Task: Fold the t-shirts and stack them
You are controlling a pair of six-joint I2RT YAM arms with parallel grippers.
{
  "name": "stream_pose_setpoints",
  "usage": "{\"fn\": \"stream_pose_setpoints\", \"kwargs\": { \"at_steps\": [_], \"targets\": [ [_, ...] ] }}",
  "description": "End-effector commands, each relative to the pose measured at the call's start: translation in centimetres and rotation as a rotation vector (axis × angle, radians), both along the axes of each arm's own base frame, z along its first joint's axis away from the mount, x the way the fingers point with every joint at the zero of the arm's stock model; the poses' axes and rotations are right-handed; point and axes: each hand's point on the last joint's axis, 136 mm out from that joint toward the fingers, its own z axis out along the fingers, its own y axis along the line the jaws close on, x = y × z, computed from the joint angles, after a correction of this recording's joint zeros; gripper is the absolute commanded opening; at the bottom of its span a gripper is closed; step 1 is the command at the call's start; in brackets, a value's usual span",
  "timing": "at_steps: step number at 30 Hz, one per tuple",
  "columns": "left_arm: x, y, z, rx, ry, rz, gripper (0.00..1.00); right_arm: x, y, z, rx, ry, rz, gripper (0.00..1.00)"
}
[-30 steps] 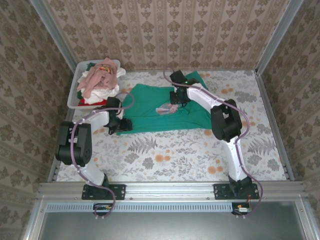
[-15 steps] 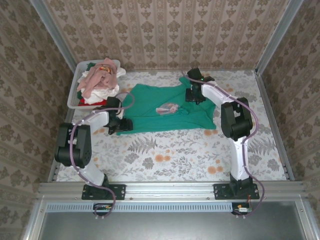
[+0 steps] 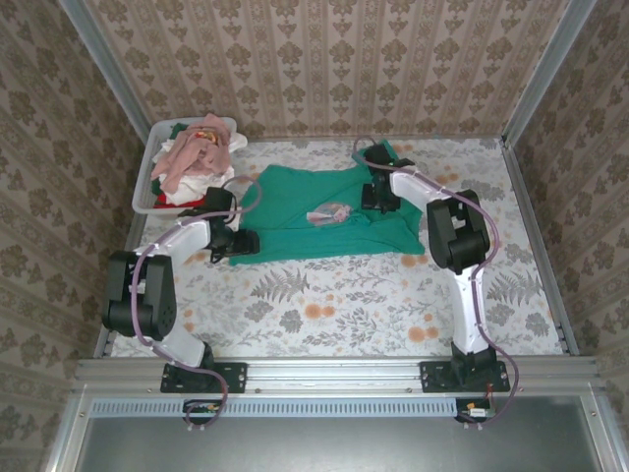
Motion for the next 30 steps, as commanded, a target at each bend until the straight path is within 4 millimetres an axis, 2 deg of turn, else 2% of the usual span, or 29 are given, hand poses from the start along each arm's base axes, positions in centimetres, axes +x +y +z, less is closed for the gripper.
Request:
{"fn": "stream_pose_setpoints", "kwargs": {
  "at_steps": [1, 5, 11, 16, 25, 30],
  "targets": [
    [0.1, 0.2, 0.0, 0.013, 0.009, -0.007, 0.67, 0.3, 0.8, 1.2, 0.014, -0.034, -0.030, 0.43],
    [0.0, 0.3, -0.1, 0.016, 0.011, -0.009, 0.66, 0.3, 1.3, 0.8, 0.020, -0.036, -0.037, 0.33],
    [0.1, 0.4, -0.2, 0.017, 0.012, -0.010, 0.66, 0.5, 0.3, 2.3, -0.085, -0.046, -0.038, 0.37],
    [0.0, 0.5, -0.2, 0.017, 0.015, -0.009, 0.66, 1.3, -0.3, 2.7, -0.147, -0.048, -0.027, 0.36],
    [-0.1, 0.8, -0.3, 0.030, 0.022, -0.007, 0.66, 1.8, 0.8, 1.6, -0.103, -0.039, -0.019, 0.25],
    [-0.1, 0.9, -0.4, 0.030, 0.024, -0.005, 0.65, 2.3, 1.1, 2.3, -0.095, -0.056, -0.021, 0.15]
  ]
}}
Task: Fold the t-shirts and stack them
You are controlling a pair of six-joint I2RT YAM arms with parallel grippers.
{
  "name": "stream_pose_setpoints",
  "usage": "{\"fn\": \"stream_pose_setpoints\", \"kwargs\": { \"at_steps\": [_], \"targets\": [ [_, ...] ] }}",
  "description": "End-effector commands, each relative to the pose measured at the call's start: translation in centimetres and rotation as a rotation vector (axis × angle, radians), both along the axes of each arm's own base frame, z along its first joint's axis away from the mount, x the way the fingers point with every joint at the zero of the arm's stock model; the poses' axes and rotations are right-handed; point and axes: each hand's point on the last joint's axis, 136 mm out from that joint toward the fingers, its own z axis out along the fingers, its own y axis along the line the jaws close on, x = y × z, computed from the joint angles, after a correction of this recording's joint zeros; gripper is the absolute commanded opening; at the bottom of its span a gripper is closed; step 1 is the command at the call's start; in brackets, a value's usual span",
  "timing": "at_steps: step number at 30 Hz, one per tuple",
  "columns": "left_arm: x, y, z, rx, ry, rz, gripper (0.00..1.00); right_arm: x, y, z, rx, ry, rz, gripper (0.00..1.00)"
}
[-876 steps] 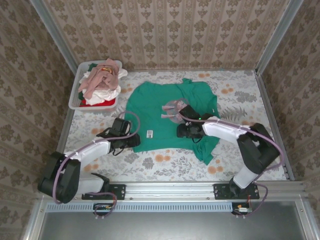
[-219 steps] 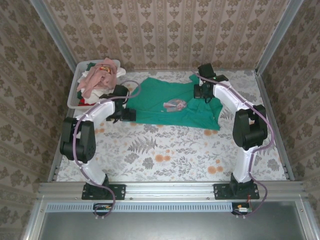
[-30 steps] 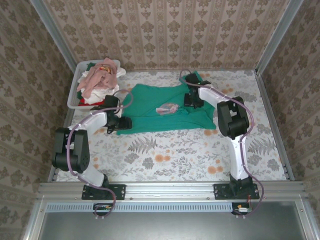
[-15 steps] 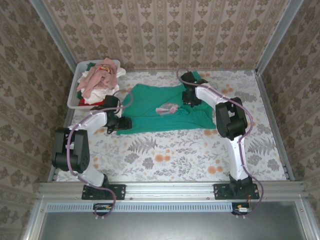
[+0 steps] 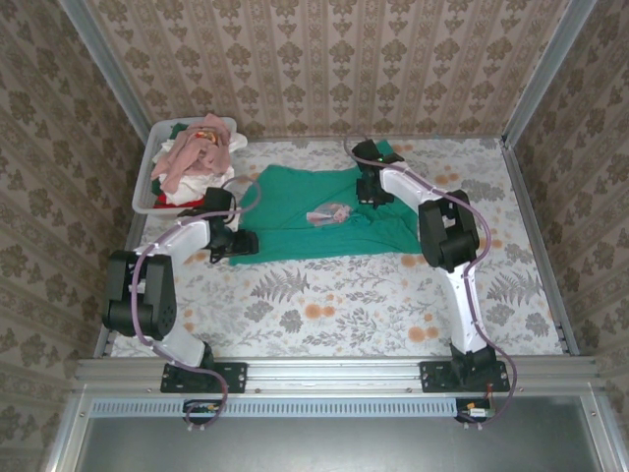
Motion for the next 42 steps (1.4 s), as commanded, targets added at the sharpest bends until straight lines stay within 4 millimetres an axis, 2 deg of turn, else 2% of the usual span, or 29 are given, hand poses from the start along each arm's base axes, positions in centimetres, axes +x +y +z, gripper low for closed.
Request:
{"fn": "stream_pose_setpoints", "kwargs": {
  "at_steps": [1, 5, 8, 15, 19, 20, 21, 22, 24, 26, 29, 30, 32, 33, 36, 38, 42],
  "targets": [
    [-0.1, 0.5, -0.3, 0.020, 0.020, -0.007, 0.65, 0.5, 0.7, 1.6, 0.008, -0.020, 0.005, 0.12],
    [0.0, 0.5, -0.3, 0.019, 0.018, -0.009, 0.65, 0.8, 1.9, 3.1, 0.028, -0.053, 0.005, 0.00],
    [0.0, 0.4, -0.3, 0.016, 0.022, -0.009, 0.65, 1.3, 3.0, 3.8, 0.077, -0.073, -0.013, 0.00],
    [0.0, 0.3, -0.4, 0.009, 0.022, -0.011, 0.65, 3.2, 4.6, 3.6, 0.183, -0.096, -0.087, 0.00],
    [-0.1, 0.2, -0.4, 0.006, 0.021, -0.016, 0.65, 4.7, 6.0, 4.4, 0.267, -0.125, -0.117, 0.00],
    [-0.2, 0.3, -0.5, 0.007, 0.026, -0.014, 0.65, 5.0, 6.3, 4.4, 0.289, -0.129, -0.121, 0.02],
    [-0.2, 0.2, -0.5, 0.006, 0.025, -0.014, 0.65, 5.2, 6.9, 4.6, 0.317, -0.130, -0.117, 0.15],
    [-0.2, 0.2, -0.5, 0.006, 0.026, -0.015, 0.65, 5.5, 7.4, 4.7, 0.337, -0.127, -0.113, 0.33],
    [-0.2, 0.2, -0.5, 0.005, 0.026, -0.015, 0.65, 5.6, 8.0, 5.2, 0.354, -0.120, -0.091, 0.40],
    [-0.2, 0.2, -0.5, 0.003, 0.025, -0.017, 0.65, 5.1, 7.9, 6.4, 0.333, -0.122, -0.062, 0.43],
    [-0.2, 0.1, -0.6, -0.002, 0.026, -0.017, 0.65, 3.8, 7.1, 9.5, 0.296, -0.156, -0.018, 0.45],
    [-0.2, 0.1, -0.6, -0.003, 0.027, -0.017, 0.65, 3.0, 6.7, 10.5, 0.286, -0.169, 0.000, 0.46],
    [-0.2, 0.1, -0.6, -0.005, 0.026, -0.017, 0.65, 0.9, 5.3, 11.1, 0.246, -0.176, 0.000, 0.46],
    [-0.3, 0.0, -0.6, -0.006, 0.028, -0.019, 0.65, -0.5, 4.7, 11.0, 0.234, -0.174, -0.002, 0.46],
    [-0.2, 0.1, -0.6, -0.004, 0.024, -0.019, 0.65, -4.7, 3.3, 7.9, 0.225, -0.129, -0.023, 0.46],
    [-0.2, 0.0, -0.7, -0.005, 0.027, -0.019, 0.65, -6.4, 2.9, 6.1, 0.233, -0.100, -0.033, 0.44],
    [-0.3, 0.1, -0.8, -0.005, 0.031, -0.019, 0.65, -5.9, 3.6, 4.7, 0.249, -0.102, -0.020, 0.40]
  ]
}}
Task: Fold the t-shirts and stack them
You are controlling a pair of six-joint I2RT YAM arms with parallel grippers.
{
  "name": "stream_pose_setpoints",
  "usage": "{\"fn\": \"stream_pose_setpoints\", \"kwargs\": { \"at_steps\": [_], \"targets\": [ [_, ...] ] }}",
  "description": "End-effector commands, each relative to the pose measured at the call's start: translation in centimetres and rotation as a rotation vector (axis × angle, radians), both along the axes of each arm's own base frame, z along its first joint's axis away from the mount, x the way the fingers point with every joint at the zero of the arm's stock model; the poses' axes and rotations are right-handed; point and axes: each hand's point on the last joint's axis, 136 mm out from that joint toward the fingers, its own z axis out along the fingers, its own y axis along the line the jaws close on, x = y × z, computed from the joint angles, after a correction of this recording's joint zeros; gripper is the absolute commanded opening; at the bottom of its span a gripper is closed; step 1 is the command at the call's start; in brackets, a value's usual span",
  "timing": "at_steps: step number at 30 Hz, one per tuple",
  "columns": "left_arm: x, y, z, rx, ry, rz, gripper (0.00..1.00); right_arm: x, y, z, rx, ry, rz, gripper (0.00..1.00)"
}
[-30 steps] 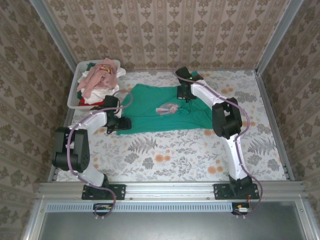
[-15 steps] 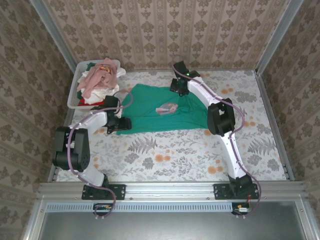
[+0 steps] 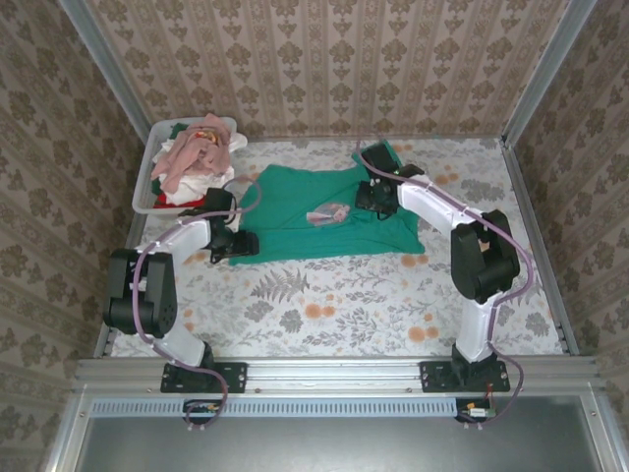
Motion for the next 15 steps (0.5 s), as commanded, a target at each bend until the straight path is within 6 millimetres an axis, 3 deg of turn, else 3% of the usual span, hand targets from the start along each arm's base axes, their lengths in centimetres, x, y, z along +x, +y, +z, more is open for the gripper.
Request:
{"fn": "stream_pose_setpoints", "kwargs": {
  "at_steps": [1, 8, 15],
  "targets": [
    [-0.3, 0.2, -0.4, 0.001, 0.017, -0.017, 0.65, 1.2, 1.0, -2.1, 0.006, -0.013, 0.011, 0.39],
    [-0.4, 0.3, -0.7, 0.006, 0.024, -0.015, 0.65, 2.3, 0.2, -5.4, -0.048, 0.032, -0.020, 0.37],
    [-0.4, 0.4, -0.7, 0.013, 0.027, -0.017, 0.65, 3.1, 0.5, -6.4, -0.057, 0.051, -0.011, 0.40]
  ]
}}
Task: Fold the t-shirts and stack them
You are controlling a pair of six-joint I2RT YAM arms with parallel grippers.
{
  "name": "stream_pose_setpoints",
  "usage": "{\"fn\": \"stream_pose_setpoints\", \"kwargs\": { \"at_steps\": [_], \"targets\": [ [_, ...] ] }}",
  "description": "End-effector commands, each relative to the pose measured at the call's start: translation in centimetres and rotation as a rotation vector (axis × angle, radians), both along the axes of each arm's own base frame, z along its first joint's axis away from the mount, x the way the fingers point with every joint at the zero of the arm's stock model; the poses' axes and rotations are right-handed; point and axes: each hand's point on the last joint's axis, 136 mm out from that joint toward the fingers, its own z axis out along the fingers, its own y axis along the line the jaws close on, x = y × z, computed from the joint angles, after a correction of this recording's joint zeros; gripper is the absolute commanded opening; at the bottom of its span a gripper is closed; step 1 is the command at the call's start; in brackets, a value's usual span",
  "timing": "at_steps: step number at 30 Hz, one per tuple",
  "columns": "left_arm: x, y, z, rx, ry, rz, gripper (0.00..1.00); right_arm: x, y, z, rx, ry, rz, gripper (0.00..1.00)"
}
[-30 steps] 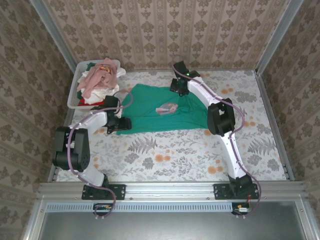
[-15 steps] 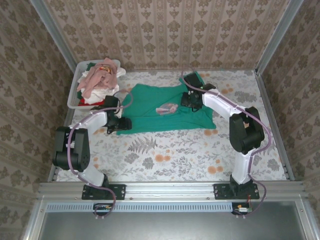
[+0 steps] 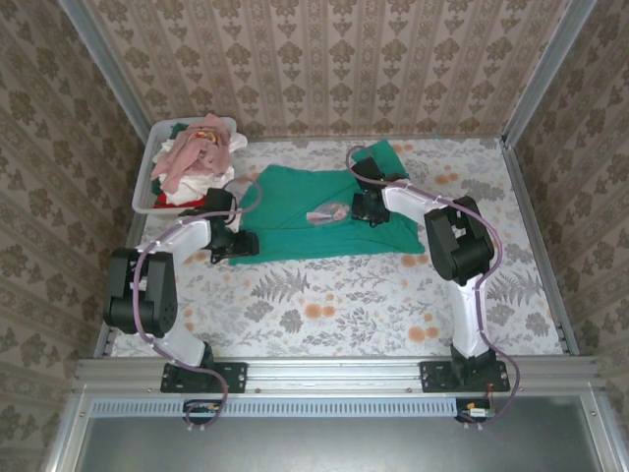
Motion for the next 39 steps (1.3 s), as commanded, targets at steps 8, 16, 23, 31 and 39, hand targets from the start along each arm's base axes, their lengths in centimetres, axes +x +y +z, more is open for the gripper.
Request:
{"fn": "stream_pose_setpoints", "kwargs": {
  "at_steps": [8, 16, 23, 31, 39],
  "targets": [
    [-0.3, 0.3, -0.7, 0.011, 0.028, -0.012, 0.64, 1.9, 0.5, 2.8, -0.038, -0.083, 0.017, 0.14],
    [-0.3, 0.3, -0.7, 0.009, 0.030, -0.013, 0.64, 3.8, 4.5, 4.1, -0.062, -0.123, 0.184, 0.14],
    [-0.4, 0.3, -0.8, 0.006, 0.034, -0.013, 0.64, 4.9, 6.4, 3.4, -0.057, -0.080, 0.291, 0.53],
    [-0.5, -0.6, 0.6, -0.019, 0.001, -0.019, 0.64, 1.4, 2.9, 10.7, 0.043, -0.235, 0.238, 0.57],
    [0.2, -3.1, 4.1, -0.052, -0.099, -0.068, 0.67, -1.8, -6.2, 2.0, -0.190, -0.011, 0.119, 0.47]
  ]
}}
